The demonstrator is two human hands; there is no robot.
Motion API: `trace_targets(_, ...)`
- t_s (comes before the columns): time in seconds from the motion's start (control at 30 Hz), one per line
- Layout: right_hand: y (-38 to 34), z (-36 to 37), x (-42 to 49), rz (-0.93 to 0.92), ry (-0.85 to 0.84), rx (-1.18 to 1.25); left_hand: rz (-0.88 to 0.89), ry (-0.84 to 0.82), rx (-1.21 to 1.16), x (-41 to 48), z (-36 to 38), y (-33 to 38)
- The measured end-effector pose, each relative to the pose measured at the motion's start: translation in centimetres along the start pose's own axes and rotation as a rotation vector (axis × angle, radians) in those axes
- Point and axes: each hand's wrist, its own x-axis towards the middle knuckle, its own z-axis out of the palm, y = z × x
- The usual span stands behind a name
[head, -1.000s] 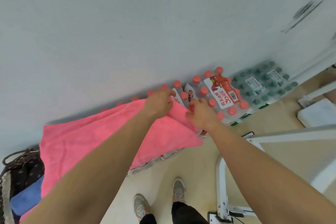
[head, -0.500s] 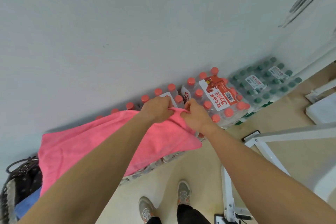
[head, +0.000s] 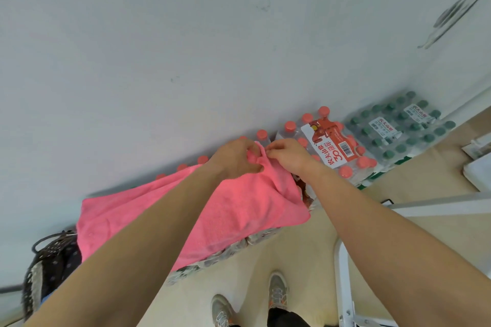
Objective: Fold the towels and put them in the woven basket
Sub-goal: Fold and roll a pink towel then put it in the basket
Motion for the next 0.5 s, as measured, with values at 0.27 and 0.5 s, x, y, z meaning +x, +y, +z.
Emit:
trace_targets(0.27,-1.5,-1.2,2.4,-0.102,0.193,0.024,-0.045,0.221,-0.249,2.3,-1.0,-0.3)
trace_targets(0.5,-0.7,-1.1,5.9,-0.013,0.236,-0.289,-0.073,0.193,-0.230,3.2,0.7,-1.6)
